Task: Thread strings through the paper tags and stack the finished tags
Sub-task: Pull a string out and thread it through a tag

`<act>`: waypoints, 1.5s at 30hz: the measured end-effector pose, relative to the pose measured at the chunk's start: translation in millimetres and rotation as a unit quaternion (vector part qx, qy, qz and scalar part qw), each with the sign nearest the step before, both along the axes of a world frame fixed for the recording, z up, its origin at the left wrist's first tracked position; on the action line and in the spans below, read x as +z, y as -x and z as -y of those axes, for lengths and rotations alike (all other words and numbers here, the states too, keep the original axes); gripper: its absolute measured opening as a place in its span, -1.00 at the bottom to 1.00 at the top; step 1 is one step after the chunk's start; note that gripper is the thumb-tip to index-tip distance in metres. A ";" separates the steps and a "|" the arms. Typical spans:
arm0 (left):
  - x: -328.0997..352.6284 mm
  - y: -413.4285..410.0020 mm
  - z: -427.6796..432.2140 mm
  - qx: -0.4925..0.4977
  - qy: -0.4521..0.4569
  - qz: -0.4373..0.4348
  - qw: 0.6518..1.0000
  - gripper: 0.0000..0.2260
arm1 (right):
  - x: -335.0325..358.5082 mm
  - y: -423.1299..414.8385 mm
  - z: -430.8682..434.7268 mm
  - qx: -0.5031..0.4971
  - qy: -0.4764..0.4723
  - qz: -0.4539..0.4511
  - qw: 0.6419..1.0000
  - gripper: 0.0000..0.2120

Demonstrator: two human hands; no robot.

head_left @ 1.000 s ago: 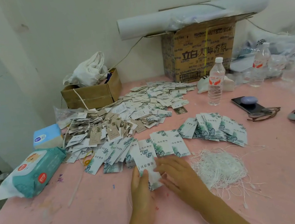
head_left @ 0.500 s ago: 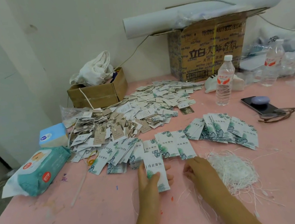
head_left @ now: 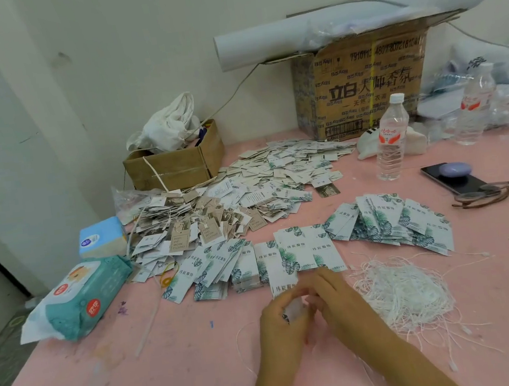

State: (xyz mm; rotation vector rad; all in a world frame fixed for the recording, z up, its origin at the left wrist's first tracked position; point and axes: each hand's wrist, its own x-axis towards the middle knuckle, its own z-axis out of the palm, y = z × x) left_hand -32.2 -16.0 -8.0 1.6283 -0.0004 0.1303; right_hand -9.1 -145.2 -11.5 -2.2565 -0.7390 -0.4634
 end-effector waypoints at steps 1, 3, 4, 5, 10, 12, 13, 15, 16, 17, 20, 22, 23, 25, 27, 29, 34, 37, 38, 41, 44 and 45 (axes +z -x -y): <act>-1.8 -0.2 0.1 0.001 0.005 -0.006 1.000 -0.84 | -0.6 0.2 -1.1 0.013 -0.001 -0.001 1.000 -0.70; -6.3 -1.9 -0.8 0.010 0.014 -0.019 1.000 -0.83 | -0.1 -1.1 -1.8 0.015 -0.016 0.012 1.000 -0.64; -7.4 -2.7 -1.1 0.015 0.018 -0.025 0.999 -0.82 | 1.5 -1.3 -1.7 0.012 -0.026 0.018 0.999 -0.66; -7.3 -2.8 -1.3 0.018 0.020 -0.029 0.999 -0.83 | 3.8 -1.3 -1.6 0.009 -0.035 0.023 0.999 -0.69; -4.4 -2.4 -1.1 0.041 0.014 -0.004 0.999 -0.83 | 9.4 3.8 -1.0 0.003 -0.076 0.002 0.997 -0.70; -2.5 -3.2 -3.7 0.089 0.029 0.016 0.995 -0.83 | 11.7 5.1 -0.4 -0.002 -0.069 -0.009 0.998 -0.75; -1.8 -4.2 -6.5 0.127 0.047 0.025 0.990 -0.85 | 12.7 4.9 -0.2 -0.008 -0.064 -0.017 0.998 -0.78; 0.4 -5.7 -13.2 0.199 0.101 0.031 0.974 -0.87 | 13.8 3.2 0.4 -0.031 -0.056 -0.022 0.998 -0.85; 1.3 -6.3 -16.3 0.220 0.127 0.031 0.967 -0.89 | 14.1 2.6 0.5 -0.044 -0.055 -0.018 0.997 -0.87; 2.2 -6.6 -18.3 0.232 0.145 0.031 0.961 -0.90 | 14.2 2.3 0.8 -0.055 -0.057 -0.014 0.997 -0.88; 4.3 -6.3 -20.2 0.258 0.164 0.034 0.951 -0.88 | 14.1 1.7 3.4 -0.086 -0.084 -0.011 0.993 -0.90; 4.6 -5.7 -21.2 0.279 0.171 0.044 0.944 -0.90 | 12.4 -0.4 5.7 -0.109 -0.108 -0.001 0.988 -0.90; 4.6 -5.7 -22.0 0.289 0.174 0.048 0.940 -0.89 | 11.2 -1.7 6.3 -0.121 -0.121 0.000 0.985 -0.90; 4.0 -6.2 -22.9 0.295 0.179 0.051 0.937 -0.88 | 8.8 -3.6 6.1 -0.144 -0.151 -0.016 0.978 -0.85; 3.9 -6.3 -22.6 0.294 0.174 0.052 0.938 -0.88 | 5.7 -3.9 5.6 -0.159 -0.169 -0.036 0.972 -0.80; 4.0 -6.5 -21.7 0.293 0.171 0.051 0.939 -0.88 | 3.1 -3.3 5.7 -0.166 -0.172 -0.054 0.970 -0.78; 3.0 -7.4 -20.1 0.290 0.172 0.050 0.940 -0.87 | 2.7 -2.7 5.3 -0.202 -0.174 -0.068 0.961 -0.71; 2.0 -7.4 -19.5 0.295 0.164 0.055 0.940 -0.85 | 0.3 -5.0 5.9 -0.227 -0.179 -0.066 0.955 -0.70; 1.7 -7.7 -19.4 0.299 0.163 0.054 0.939 -0.84 | -1.2 -6.3 6.2 -0.233 -0.179 -0.071 0.953 -0.69; -0.3 -9.0 -19.7 0.303 0.161 0.041 0.938 -0.84 | -3.4 -7.0 6.0 -0.234 -0.195 -0.101 0.947 -0.84; -2.9 -9.2 -19.9 0.308 0.153 0.025 0.939 -0.85 | -6.8 -7.6 6.3 -0.231 -0.150 -0.055 0.960 -0.84; -3.8 -8.9 -20.1 0.310 0.152 0.021 0.938 -0.85 | -8.0 -7.0 7.0 -0.233 -0.112 -0.028 0.966 -0.84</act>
